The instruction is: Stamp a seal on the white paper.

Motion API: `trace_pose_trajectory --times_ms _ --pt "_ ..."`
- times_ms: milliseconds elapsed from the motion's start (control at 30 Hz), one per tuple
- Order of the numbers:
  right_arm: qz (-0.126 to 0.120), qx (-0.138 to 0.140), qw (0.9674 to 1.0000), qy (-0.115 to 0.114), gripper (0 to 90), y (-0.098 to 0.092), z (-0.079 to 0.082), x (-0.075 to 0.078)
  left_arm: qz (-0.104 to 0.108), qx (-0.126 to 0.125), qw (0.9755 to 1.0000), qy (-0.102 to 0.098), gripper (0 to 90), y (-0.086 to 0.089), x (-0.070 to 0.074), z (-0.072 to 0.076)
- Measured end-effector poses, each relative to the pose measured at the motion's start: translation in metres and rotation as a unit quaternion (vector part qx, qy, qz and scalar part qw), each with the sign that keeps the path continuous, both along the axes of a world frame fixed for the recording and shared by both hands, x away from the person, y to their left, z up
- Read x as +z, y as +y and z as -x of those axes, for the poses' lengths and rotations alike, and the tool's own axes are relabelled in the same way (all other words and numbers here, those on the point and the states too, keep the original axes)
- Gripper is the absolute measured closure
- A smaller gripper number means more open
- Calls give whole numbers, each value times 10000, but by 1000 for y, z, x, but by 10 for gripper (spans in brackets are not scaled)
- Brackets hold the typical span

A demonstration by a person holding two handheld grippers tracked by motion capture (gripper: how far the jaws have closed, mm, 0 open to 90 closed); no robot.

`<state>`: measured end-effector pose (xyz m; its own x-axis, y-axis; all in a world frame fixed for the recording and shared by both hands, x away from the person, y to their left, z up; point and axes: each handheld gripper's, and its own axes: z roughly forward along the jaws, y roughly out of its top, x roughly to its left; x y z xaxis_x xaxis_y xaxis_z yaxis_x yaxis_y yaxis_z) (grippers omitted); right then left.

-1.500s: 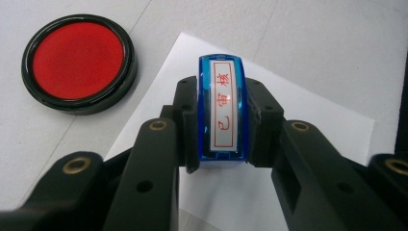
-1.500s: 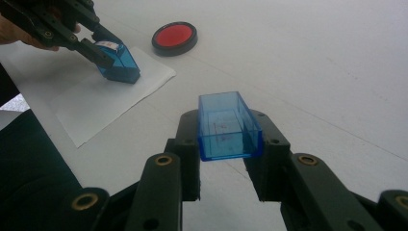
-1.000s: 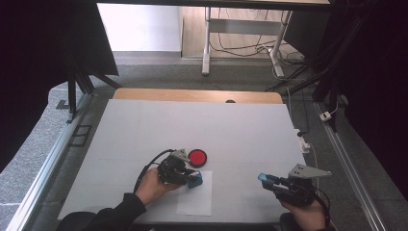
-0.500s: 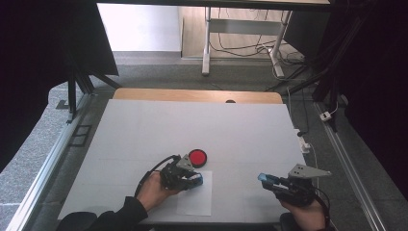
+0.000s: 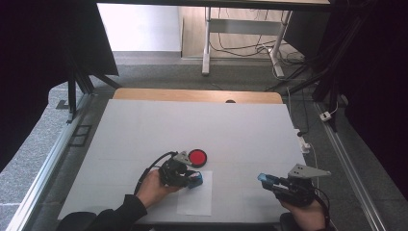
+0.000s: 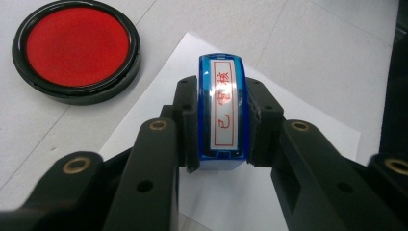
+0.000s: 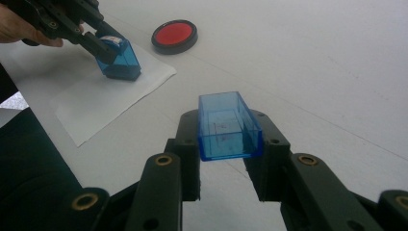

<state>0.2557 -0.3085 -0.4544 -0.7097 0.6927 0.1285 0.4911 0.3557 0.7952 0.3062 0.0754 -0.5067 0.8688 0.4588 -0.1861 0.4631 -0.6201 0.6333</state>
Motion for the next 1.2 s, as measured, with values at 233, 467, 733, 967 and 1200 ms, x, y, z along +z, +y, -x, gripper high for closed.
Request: trace_pose_trajectory --times_ms 233,467,733,967,1200 --pt "3 10 10000 0 684 0 0 0 -164 -16 9996 -213 708 -4 1 6" --pt "-7 12 10000 2 683 0 0 0 -213 -178 9993 -239 705 -4 3 3" --pt "-12 38 10000 3 683 -1 0 0 -155 -189 9997 -22 702 -3 5 -3" --pt "-7 53 10000 -26 683 0 0 0 -65 -276 9994 -205 701 -1 15 0" --pt "16 57 10000 -46 683 0 1 0 248 -208 9992 -246 701 9 27 0"
